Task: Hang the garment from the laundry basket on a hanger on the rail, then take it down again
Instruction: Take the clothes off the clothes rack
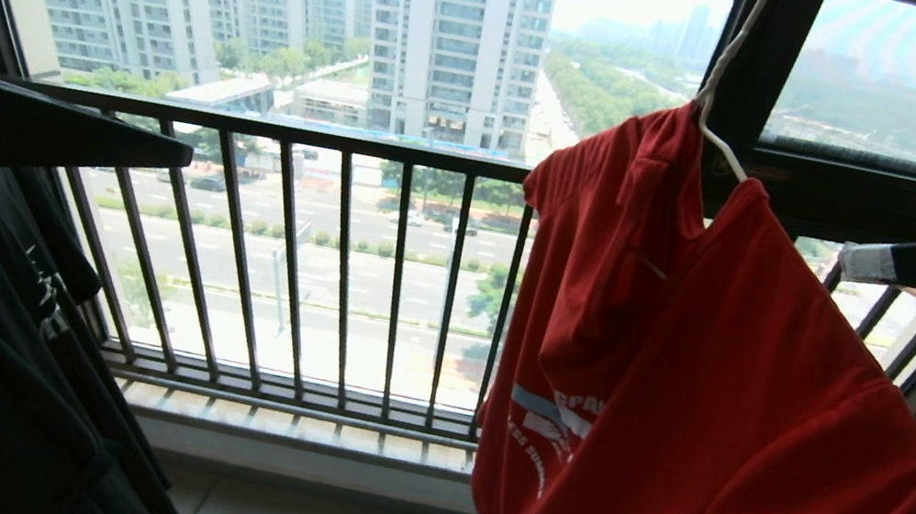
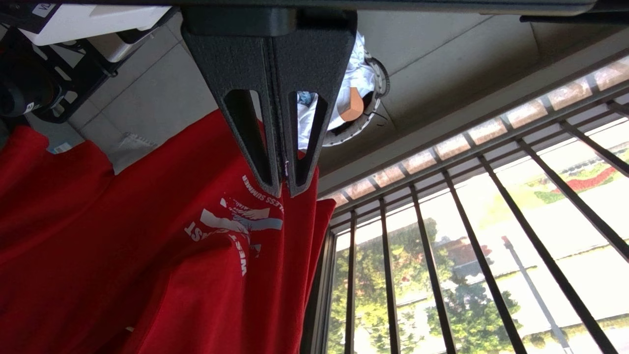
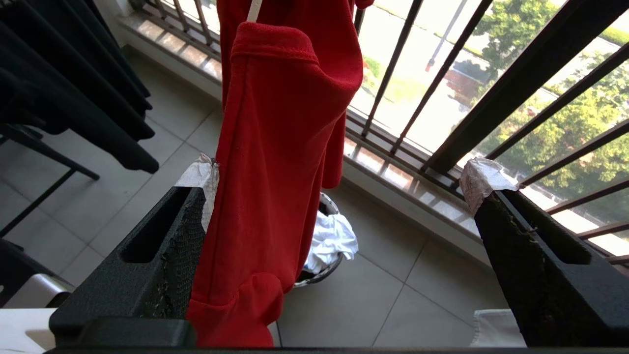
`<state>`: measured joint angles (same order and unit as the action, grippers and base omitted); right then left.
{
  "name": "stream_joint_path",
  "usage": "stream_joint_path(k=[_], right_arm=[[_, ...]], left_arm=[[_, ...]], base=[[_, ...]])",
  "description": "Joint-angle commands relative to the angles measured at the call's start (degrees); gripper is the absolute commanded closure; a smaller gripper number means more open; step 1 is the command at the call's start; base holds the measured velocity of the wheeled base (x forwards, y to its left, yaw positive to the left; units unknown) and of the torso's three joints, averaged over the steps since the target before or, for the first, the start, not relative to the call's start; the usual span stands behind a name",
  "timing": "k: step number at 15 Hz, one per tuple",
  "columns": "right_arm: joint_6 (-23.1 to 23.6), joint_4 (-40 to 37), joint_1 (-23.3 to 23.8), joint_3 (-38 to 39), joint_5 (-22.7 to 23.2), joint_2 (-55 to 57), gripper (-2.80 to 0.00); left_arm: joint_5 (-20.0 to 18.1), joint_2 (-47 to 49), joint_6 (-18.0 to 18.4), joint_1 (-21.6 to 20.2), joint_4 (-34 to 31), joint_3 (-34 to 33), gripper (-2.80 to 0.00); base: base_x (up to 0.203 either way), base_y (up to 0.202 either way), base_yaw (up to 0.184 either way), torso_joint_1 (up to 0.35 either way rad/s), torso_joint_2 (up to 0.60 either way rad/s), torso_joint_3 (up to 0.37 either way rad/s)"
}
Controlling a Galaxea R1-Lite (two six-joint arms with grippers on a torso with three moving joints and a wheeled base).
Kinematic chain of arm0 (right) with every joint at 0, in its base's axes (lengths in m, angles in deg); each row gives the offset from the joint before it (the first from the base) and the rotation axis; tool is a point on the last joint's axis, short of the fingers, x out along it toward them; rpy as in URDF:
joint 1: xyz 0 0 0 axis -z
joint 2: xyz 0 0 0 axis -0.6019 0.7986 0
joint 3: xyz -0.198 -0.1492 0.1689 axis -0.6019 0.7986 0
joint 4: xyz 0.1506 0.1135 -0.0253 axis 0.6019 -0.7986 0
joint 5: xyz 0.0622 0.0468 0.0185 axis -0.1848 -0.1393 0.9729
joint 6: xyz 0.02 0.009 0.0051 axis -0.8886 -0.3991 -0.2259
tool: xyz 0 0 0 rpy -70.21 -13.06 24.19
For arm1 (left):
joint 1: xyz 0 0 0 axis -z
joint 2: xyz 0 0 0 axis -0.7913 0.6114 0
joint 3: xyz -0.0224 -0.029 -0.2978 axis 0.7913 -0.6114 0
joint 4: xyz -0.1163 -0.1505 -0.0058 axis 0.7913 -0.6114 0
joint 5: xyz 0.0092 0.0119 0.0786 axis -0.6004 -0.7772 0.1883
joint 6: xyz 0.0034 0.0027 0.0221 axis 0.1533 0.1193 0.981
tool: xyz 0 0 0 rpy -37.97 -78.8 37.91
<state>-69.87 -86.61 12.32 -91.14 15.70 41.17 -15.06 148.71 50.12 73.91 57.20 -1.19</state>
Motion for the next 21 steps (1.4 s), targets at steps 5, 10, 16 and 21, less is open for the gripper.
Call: stream_joint_path(k=[5,10,16,21], right_arm=[[2.00,0.11,-3.50,-0.89,-0.06,4.77,-2.80],[1.81,2.18,-6.34,-2.67,0.19,4.47,-2.80],[1.88,5.36,-15.66,-4.22,-6.03,10.52,-2.80],[1.73,5.21,-19.00,-3.35,-13.66,13.87,-2.80]], left_arm=[[-0.01,0.91,-0.02,0.10,-0.11,-0.01,0.00],[0.25,0.64,0.05,0.09,-0.11,-0.01,0.00],[0.34,-0.50,-0.02,0.02,-0.02,-0.01,0.00],[1.92,-0.68,-0.02,0.02,-0.02,0.08,0.00]], base=[[0.000,0.000,0.000,0.000,0.00,0.000],[0.000,0.000,0.000,0.000,0.00,0.000],[0.000,0.000,0.000,0.000,0.00,0.000],[0.000,0.000,0.000,0.000,0.00,0.000]])
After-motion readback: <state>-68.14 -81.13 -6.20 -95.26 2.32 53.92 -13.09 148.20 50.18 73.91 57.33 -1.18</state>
